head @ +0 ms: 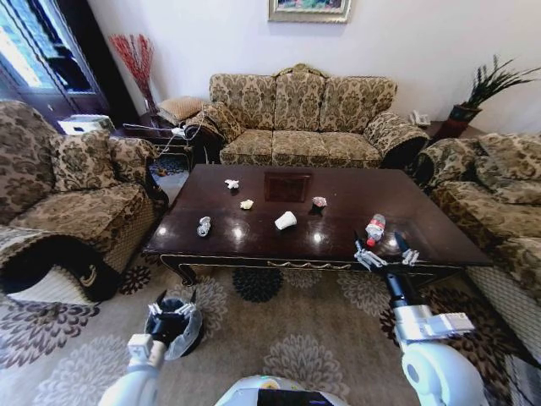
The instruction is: Move to the front of the table and place the trash on the table into the trash bin.
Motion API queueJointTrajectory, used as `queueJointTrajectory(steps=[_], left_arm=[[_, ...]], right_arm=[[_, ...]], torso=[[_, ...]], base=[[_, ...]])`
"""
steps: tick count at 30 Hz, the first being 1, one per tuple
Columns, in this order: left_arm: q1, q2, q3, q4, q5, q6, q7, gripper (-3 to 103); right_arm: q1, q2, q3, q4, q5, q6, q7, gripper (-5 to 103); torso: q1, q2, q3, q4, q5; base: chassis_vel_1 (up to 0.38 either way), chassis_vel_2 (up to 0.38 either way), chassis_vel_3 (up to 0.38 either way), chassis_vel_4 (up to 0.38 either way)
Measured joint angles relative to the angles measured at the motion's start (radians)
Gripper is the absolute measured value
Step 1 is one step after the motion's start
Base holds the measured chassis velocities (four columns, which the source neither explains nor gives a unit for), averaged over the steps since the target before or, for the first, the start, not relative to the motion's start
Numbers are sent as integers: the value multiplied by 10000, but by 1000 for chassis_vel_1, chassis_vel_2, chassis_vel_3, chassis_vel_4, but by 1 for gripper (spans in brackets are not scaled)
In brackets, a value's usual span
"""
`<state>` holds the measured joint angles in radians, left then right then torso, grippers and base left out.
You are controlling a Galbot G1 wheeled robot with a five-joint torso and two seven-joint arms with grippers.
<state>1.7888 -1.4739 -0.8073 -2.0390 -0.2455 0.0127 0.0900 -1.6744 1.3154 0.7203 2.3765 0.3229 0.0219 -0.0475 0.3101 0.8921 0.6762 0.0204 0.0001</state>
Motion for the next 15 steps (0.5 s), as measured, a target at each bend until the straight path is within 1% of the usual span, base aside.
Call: queueJointTrajectory(steps=[1,2,3,5,6,8,12,15], left_arm=[[-39,71,-193,8,-337,-2,-33,100],[-39,71,-193,8,-337,-2,-33,100],[-83,267,-448,8,-734,49,-128,100],[-174,570,-873,5,-1166,162,-257,100],[-174,570,-873,5,-1166,162,-257,100],[-232,826,-1292,-103,-1498,337,-336,100],[-182,958,-1581,-173,-1666,471,-350,100],[-105,871,-1527,-27,-1496,468,-349,100]], right_arm=[[-36,-28,-2,6,-8,-3,-4,100],[-36,-28,-2,6,-8,-3,-4,100],[-25,-39,-9,5,-10,-3,-4,100],[54,-4,-48,-37,-12,-9,-5,100],[54,-4,-48,-37,-12,-9,-5,100],[101,81,-120,-61,-13,-27,-12,100],[53,115,-146,-95,8,35,-28,100],[50,100,-147,-149,95,166,-22,100]], torso=[[0,0,0,-1,1],[0,0,0,-1,1],[0,0,0,0,0],[0,0,0,0,-2],[0,0,0,0,-2],[0,-1,0,0,0],[0,-1,0,-1,1],[0,-1,0,-2,2]], base=[[0,0,0,0],[0,0,0,0],[0,0,0,0],[0,0,0,0],[0,0,0,0],[93,65,-90,-77],[133,120,-118,-126],[160,178,-171,-174]])
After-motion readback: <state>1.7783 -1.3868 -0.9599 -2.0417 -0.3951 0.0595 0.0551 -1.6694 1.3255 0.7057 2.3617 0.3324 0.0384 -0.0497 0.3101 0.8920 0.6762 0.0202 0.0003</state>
